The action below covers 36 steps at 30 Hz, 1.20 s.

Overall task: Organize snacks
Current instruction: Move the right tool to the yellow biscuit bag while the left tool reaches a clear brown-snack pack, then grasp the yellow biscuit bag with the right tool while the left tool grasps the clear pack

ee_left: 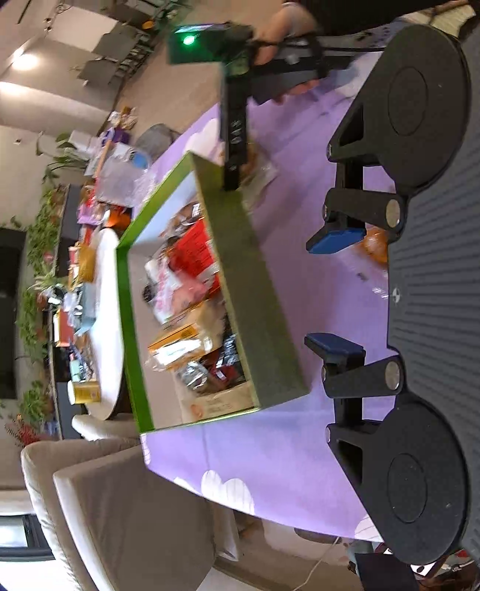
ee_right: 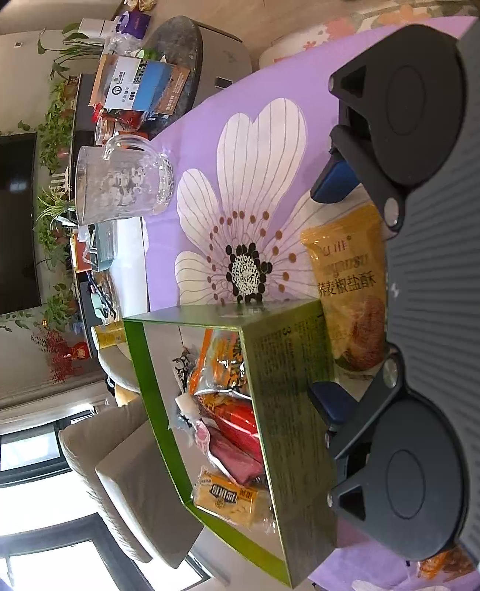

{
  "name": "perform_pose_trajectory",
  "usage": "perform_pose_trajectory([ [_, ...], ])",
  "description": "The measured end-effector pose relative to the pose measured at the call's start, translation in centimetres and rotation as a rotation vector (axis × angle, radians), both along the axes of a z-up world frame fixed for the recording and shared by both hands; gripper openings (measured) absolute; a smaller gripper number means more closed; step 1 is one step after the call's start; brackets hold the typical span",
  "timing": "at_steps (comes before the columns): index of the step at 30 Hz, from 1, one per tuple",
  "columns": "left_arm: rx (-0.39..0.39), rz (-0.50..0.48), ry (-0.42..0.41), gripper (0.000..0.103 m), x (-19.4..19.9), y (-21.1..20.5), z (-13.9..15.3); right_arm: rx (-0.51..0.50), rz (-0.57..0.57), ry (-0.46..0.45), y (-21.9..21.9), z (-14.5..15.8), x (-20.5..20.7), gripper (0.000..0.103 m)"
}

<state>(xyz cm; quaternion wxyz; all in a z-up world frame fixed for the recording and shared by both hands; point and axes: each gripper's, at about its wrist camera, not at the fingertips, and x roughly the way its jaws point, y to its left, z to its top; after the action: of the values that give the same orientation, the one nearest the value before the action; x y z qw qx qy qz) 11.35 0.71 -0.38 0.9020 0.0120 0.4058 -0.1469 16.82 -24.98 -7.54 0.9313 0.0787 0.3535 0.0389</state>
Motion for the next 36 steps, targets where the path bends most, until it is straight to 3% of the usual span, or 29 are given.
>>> perform_pose_trajectory([
  [11, 0.003, -0.087, 0.094, 0.045, -2.7, -1.6, -1.5, -0.114, 0.105, -0.020, 2.3, -0.4, -1.3, 0.062],
  [27, -0.043, -0.030, 0.116, 0.056, -0.6, -1.8, -2.5, -0.071, 0.374, 0.090, 5.6, 1.0, -9.3, 0.062],
  [36, -0.017, 0.040, 0.100, 0.055, -0.7, -0.4, -2.1, -0.225, 0.377, 0.059, 5.5, 1.8, -10.6, 0.062],
])
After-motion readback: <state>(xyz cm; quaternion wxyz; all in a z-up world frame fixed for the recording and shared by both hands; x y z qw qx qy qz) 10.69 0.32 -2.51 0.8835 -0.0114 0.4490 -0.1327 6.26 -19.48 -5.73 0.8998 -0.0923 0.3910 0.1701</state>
